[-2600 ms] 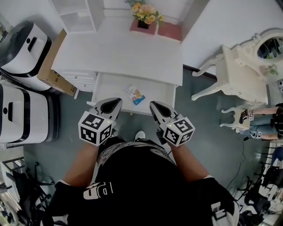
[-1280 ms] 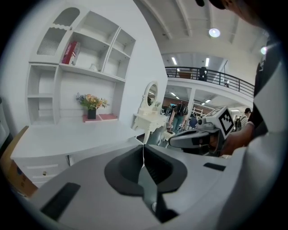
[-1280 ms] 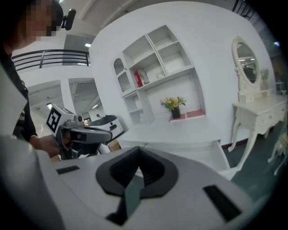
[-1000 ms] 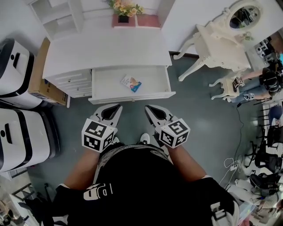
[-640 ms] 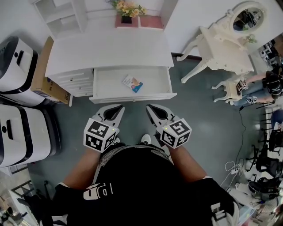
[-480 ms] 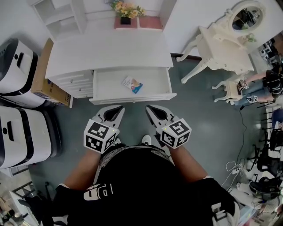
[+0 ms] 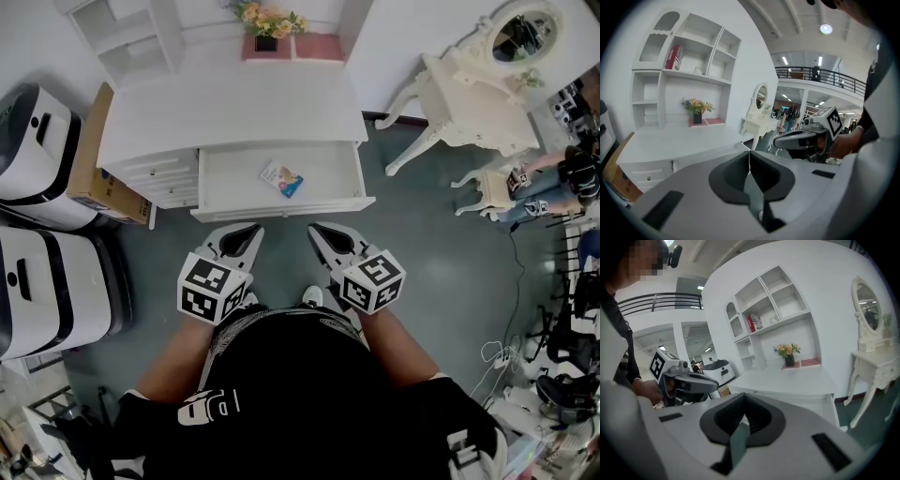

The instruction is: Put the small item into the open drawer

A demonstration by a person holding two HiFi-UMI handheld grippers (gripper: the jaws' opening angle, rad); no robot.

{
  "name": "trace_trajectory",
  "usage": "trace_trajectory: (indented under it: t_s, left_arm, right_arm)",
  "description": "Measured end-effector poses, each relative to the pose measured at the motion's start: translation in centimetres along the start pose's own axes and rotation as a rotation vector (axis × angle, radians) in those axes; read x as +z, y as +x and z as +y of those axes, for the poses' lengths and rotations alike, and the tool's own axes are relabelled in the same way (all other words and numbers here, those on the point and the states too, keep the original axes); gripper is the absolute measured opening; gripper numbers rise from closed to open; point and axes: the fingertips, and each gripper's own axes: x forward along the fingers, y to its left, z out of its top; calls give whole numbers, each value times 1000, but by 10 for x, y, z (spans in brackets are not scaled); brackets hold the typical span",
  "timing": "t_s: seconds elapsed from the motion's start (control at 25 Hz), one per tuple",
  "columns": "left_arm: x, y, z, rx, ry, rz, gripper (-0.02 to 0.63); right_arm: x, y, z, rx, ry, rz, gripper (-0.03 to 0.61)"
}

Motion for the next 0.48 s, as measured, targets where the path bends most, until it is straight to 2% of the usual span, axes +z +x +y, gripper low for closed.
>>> trace_trajectory:
  t_s: [0.48]
  left_arm:
    - [-3, -1, -1, -6, 5, -3, 15]
  right_arm:
    - [-4, -1, 3, -5, -5, 1, 6]
